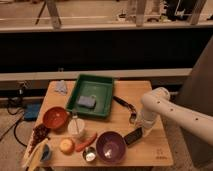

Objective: Wipe table surface with eraser

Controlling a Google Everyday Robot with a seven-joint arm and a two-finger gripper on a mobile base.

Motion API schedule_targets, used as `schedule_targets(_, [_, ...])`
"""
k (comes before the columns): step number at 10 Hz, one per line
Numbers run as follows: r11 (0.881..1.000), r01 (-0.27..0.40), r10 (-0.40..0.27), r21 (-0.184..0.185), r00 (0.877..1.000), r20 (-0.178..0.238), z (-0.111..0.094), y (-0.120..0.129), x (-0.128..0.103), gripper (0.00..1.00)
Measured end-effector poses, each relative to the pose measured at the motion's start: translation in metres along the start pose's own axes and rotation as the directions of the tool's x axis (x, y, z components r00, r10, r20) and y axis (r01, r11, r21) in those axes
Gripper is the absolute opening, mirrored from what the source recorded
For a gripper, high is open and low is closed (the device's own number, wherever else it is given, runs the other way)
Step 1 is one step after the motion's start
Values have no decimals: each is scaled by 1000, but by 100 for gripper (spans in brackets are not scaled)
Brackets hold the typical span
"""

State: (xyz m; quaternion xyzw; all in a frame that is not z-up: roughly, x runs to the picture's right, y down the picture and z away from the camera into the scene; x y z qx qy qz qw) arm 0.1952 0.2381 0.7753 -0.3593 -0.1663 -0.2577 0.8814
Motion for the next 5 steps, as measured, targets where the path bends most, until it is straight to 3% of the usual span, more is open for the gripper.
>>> schedule_targets(3, [999,-11,11,-42,1000,1,8,36,-1,0])
schedule_targets(5, [997,-49,49,-63,999,-3,6,65,12,0])
